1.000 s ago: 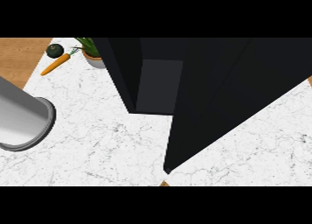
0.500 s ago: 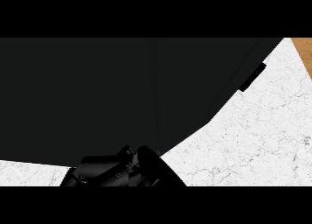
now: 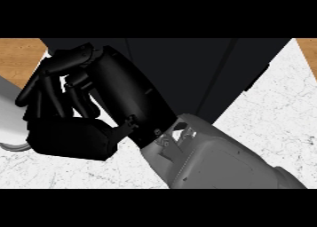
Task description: Pick up the wine, place it into the cabinet and close the cabinet
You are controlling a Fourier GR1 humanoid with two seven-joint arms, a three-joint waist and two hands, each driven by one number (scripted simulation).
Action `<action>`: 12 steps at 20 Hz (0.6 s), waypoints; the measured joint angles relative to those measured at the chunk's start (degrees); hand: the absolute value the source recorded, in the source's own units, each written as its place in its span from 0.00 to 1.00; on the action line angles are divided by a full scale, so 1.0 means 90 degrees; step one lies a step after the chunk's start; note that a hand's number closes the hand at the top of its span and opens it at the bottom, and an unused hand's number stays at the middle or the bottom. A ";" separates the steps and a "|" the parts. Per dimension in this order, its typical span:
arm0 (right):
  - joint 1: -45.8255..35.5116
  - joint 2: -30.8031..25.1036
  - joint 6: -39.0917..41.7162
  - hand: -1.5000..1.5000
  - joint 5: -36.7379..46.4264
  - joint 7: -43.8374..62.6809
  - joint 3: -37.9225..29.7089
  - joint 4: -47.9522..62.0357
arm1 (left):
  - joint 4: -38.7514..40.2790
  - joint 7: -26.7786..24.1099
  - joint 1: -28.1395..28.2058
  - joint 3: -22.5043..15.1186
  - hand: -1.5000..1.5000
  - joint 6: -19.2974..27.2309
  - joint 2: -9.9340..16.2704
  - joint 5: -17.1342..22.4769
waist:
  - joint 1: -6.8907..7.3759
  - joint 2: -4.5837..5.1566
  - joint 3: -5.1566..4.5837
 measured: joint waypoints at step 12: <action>-0.0837 0.0027 0.3441 1.00 -0.2281 0.0408 -0.0276 0.2164 | -0.0005 0.0310 0.0117 0.0512 0.00 -0.0213 -0.0133 -0.0075 | 0.0078 0.0035 0.0001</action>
